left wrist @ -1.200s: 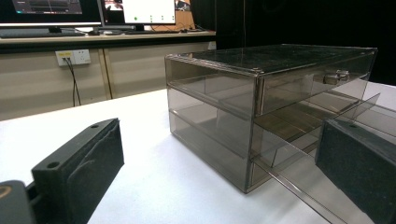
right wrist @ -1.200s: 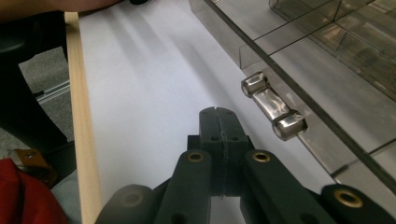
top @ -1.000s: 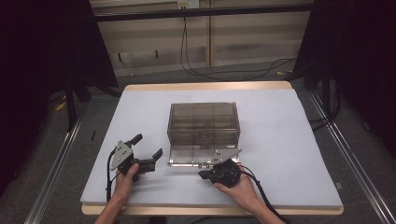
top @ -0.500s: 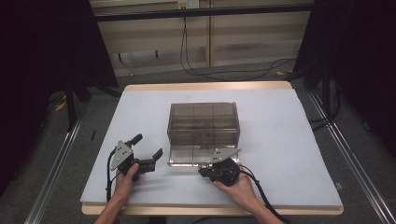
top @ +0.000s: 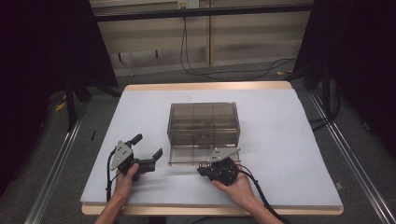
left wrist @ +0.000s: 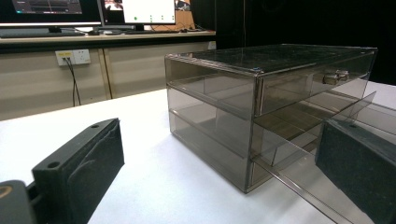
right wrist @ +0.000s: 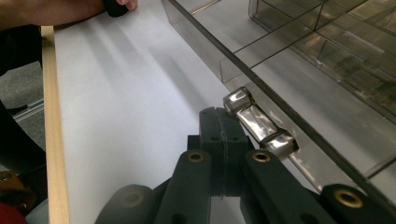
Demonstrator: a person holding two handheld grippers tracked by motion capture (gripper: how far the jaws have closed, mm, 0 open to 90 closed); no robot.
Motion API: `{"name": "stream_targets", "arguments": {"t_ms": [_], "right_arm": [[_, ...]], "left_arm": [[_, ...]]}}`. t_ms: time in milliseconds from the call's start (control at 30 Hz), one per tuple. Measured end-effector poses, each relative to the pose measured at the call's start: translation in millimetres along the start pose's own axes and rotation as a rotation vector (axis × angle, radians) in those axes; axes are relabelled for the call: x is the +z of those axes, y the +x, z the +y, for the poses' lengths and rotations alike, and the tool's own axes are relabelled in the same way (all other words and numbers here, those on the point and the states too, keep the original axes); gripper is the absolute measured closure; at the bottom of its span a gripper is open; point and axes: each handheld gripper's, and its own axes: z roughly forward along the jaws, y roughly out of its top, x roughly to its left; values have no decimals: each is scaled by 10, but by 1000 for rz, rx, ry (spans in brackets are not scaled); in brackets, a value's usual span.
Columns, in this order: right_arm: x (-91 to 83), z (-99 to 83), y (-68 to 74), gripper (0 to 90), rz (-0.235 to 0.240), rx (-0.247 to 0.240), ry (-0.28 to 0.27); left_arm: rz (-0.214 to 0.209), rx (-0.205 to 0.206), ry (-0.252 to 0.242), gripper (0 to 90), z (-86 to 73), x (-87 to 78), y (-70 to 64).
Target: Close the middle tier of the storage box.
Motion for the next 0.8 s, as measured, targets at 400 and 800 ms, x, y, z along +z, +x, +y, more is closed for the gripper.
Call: {"name": "stream_targets", "arguments": {"t_ms": [400,800], "right_arm": [[0,16,-26,900,0,1,-2],[-7,32,-53,900,-4,7,-14]], "left_arm": [[0,-4,-1,12,0,1,1],[-2,-4,-1,12,0,2,1]]}}
